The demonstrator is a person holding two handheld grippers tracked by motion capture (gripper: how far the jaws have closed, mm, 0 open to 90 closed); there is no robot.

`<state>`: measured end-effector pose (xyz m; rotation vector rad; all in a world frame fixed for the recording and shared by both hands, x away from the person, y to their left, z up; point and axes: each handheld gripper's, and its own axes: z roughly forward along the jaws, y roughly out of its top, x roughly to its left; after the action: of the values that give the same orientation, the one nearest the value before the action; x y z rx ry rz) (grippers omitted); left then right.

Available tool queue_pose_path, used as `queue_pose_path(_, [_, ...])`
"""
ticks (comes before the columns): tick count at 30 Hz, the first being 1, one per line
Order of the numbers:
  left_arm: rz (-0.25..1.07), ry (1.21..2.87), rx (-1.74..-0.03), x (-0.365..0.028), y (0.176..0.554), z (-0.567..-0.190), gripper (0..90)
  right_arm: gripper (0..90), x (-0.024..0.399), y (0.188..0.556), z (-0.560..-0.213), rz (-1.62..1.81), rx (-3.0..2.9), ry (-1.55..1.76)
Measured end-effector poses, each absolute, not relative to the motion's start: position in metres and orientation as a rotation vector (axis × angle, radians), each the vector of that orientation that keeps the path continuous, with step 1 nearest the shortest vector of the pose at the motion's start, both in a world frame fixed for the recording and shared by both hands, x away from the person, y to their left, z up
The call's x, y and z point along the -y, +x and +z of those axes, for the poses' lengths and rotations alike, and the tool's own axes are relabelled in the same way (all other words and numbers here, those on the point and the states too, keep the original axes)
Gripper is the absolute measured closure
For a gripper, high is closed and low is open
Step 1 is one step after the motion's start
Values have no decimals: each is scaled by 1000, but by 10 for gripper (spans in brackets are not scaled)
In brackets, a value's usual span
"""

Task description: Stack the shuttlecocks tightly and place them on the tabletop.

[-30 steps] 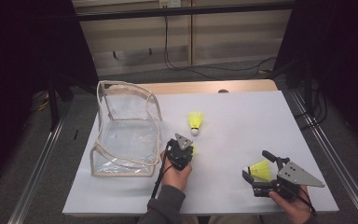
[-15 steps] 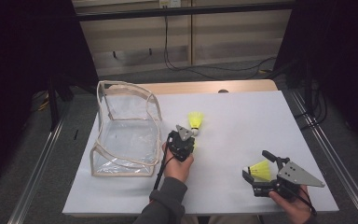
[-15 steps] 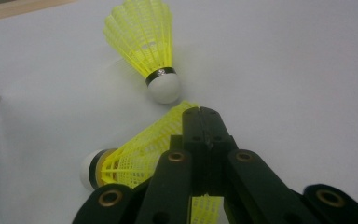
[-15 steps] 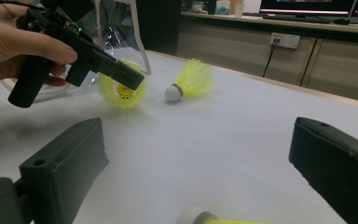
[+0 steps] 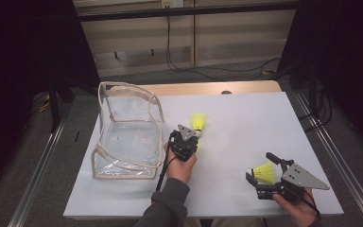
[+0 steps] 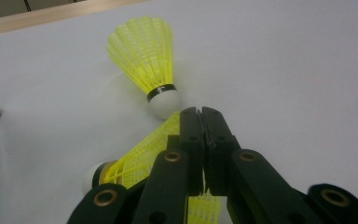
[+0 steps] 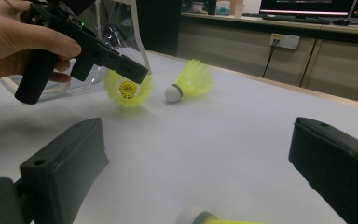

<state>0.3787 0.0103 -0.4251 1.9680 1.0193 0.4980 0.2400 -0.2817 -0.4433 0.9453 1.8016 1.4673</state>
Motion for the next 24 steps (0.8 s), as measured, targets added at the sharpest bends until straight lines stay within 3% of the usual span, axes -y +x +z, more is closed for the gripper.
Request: queue_pose_path(24, [513, 1996, -984, -5, 392, -415, 867, 33, 282, 240, -443, 1468, -1805, 944])
